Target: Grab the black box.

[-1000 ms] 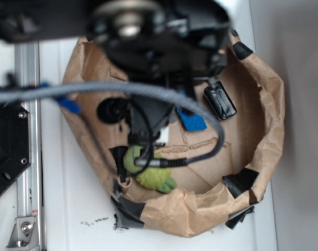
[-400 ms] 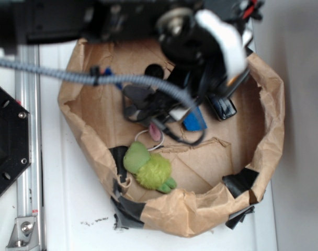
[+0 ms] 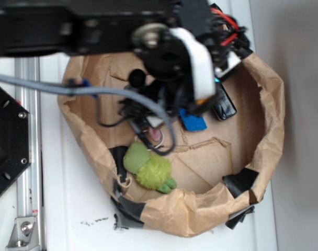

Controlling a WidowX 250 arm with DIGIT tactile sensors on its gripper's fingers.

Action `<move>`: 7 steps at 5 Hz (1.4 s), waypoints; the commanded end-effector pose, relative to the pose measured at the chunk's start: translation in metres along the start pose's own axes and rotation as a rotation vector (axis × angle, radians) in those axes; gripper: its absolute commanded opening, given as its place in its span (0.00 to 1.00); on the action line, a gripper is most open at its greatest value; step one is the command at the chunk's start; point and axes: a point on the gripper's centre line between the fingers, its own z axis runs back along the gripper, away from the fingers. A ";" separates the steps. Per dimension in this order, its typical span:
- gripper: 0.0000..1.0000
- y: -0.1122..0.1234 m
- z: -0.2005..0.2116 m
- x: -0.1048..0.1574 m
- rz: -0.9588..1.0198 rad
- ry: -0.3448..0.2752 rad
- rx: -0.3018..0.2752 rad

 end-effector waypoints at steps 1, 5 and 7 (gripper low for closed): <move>1.00 -0.003 0.012 0.012 -0.042 -0.011 0.040; 1.00 -0.007 -0.058 0.024 -0.153 0.046 -0.105; 1.00 0.032 -0.065 0.024 -0.102 0.071 -0.033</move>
